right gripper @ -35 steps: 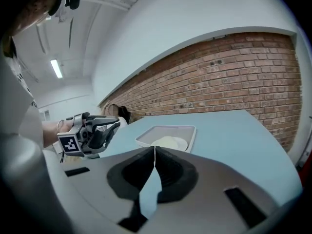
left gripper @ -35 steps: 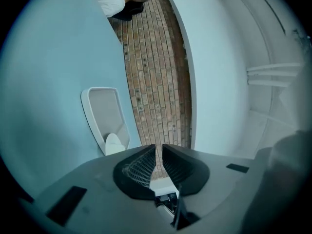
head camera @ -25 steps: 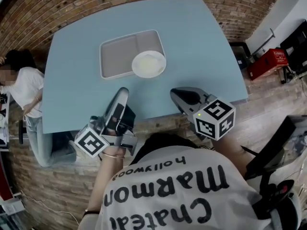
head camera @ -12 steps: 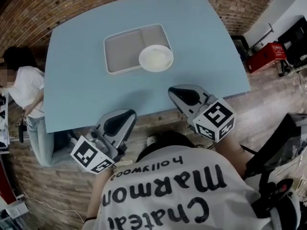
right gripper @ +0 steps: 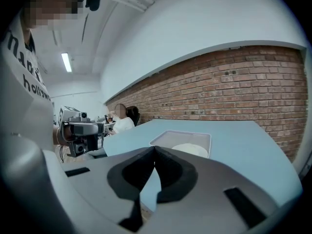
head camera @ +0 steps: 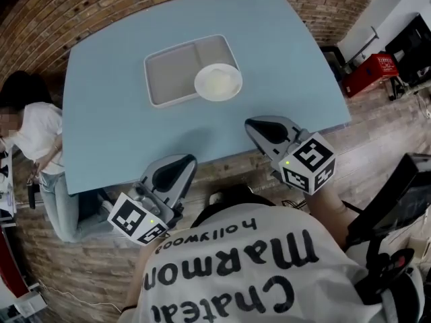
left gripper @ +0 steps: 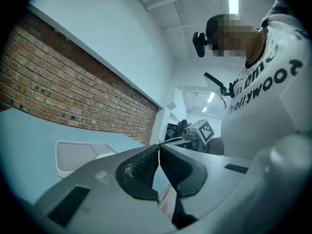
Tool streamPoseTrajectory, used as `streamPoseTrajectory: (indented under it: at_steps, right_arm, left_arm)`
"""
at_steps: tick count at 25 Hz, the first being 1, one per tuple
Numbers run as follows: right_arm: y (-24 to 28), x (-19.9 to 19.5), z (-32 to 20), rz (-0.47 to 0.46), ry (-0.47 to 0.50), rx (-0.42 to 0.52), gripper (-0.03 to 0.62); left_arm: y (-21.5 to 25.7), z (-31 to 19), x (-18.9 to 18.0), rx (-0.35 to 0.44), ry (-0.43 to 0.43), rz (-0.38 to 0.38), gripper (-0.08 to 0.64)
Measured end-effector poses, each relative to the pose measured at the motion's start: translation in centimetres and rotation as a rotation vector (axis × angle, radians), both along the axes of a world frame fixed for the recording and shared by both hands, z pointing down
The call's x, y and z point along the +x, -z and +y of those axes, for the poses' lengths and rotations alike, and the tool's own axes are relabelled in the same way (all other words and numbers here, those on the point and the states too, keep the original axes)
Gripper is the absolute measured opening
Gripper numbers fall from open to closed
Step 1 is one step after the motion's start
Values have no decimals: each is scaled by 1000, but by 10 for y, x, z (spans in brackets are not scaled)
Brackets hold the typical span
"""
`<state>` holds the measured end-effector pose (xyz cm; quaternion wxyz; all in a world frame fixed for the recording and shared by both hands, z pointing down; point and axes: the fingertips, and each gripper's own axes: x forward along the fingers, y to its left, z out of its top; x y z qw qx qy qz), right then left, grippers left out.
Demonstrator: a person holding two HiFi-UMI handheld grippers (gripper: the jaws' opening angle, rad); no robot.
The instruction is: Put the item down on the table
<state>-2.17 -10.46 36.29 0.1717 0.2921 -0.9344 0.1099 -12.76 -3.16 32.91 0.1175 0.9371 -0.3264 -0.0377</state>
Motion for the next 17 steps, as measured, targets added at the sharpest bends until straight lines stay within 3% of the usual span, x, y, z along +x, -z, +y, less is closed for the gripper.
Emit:
streamPoseTrajectory:
  at_steps: [9,17]
  right_arm:
    - [0,10,-12,18,-44,10,11]
    - [-2,4,-10,30,-27,13,11]
  left_arm:
    - [-5,-6,2,-10,-28,-9,12]
    - [-4,-7,-4,-7,-16,-4,14]
